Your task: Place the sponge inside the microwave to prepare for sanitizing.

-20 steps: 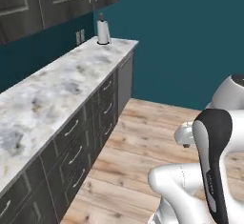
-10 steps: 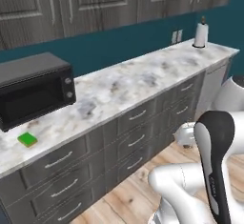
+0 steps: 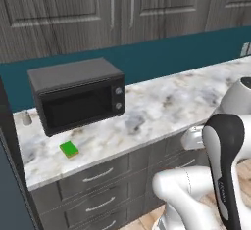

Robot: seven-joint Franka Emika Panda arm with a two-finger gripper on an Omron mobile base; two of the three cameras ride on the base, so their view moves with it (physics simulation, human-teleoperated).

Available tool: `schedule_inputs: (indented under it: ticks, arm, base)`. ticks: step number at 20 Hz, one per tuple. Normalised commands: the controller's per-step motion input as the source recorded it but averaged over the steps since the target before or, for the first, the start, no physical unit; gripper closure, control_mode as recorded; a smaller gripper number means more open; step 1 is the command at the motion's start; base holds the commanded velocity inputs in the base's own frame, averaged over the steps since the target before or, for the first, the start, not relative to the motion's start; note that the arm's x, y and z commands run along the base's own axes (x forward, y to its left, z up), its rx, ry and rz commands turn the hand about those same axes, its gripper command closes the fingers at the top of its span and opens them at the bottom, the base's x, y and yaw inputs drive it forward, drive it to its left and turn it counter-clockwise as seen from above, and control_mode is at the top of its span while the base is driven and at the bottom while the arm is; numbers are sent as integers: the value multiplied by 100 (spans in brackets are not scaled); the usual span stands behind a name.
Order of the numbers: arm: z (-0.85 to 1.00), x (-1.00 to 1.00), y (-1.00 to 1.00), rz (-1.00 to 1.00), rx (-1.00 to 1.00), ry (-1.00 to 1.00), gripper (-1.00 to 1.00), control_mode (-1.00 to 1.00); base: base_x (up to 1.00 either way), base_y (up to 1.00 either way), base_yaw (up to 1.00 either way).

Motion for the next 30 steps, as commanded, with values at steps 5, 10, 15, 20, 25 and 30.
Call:
schedule_inputs:
  ticks: [5, 10, 15, 20, 25, 30]
  arm:
    - [0, 0, 0, 0, 0, 0, -100, 100]
    - [0, 0, 0, 0, 0, 0, -100, 100]
    - [0, 0, 0, 0, 0, 0, -100, 100]
    - [0, 0, 0, 0, 0, 0, -100, 100]
    - [0, 0, 0, 0, 0, 0, -100, 100]
    - [0, 0, 0, 0, 0, 0, -100, 100]
  base:
    - [35, 14, 55]
    - [56, 7, 64]
    - [27, 9, 53]
    - [2, 21, 15]
    - [10, 45, 0]
    - [18, 48, 0]
